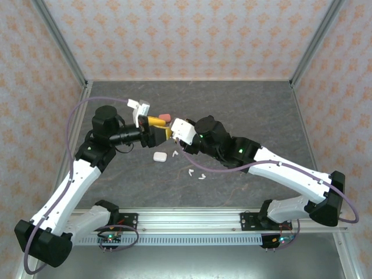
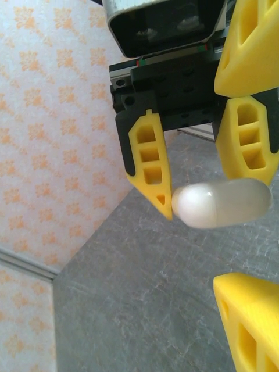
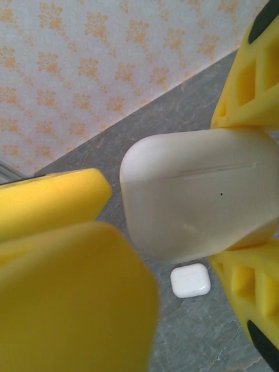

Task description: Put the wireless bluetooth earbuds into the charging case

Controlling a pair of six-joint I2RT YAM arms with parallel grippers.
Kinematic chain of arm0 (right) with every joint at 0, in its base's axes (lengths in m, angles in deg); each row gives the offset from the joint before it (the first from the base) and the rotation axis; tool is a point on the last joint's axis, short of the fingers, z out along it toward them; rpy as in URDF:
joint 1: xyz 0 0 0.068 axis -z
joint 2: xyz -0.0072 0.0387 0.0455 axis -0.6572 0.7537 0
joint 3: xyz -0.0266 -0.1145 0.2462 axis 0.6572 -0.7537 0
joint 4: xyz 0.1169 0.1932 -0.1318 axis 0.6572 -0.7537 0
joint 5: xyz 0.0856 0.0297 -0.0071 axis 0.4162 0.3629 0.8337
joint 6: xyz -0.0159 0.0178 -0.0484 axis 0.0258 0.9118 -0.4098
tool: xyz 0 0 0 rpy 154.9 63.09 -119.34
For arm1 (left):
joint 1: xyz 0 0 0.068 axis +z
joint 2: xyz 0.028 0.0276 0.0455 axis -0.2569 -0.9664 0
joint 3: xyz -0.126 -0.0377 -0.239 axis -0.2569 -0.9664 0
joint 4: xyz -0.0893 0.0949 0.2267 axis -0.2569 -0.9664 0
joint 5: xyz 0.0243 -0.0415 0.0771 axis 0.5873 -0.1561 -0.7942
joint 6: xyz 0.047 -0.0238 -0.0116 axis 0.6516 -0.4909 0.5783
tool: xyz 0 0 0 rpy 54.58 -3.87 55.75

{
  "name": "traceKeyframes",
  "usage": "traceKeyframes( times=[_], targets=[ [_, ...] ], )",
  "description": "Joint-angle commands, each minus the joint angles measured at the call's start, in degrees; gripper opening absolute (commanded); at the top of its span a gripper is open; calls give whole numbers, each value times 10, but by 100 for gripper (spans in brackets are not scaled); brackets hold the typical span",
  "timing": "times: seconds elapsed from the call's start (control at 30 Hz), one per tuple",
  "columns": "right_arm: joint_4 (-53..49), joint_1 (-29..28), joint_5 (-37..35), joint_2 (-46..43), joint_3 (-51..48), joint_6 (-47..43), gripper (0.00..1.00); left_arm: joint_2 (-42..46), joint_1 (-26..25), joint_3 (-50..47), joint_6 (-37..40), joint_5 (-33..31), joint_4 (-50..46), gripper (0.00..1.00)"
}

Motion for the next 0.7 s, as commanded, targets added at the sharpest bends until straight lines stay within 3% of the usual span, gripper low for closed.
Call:
traceKeyframes(
  times=[0.0,0.33,0.67],
  targets=[
    [19,3,-9,-16,7,-25,40,-5,-11,19,29,9,-12,78],
    [26,3,-3,-17,11,-23,41,-40,-32,31,54,12,-32,66],
    [22,3,0,-16,14,-24,41,-61,-44,42,77,22,-51,36]
  ],
)
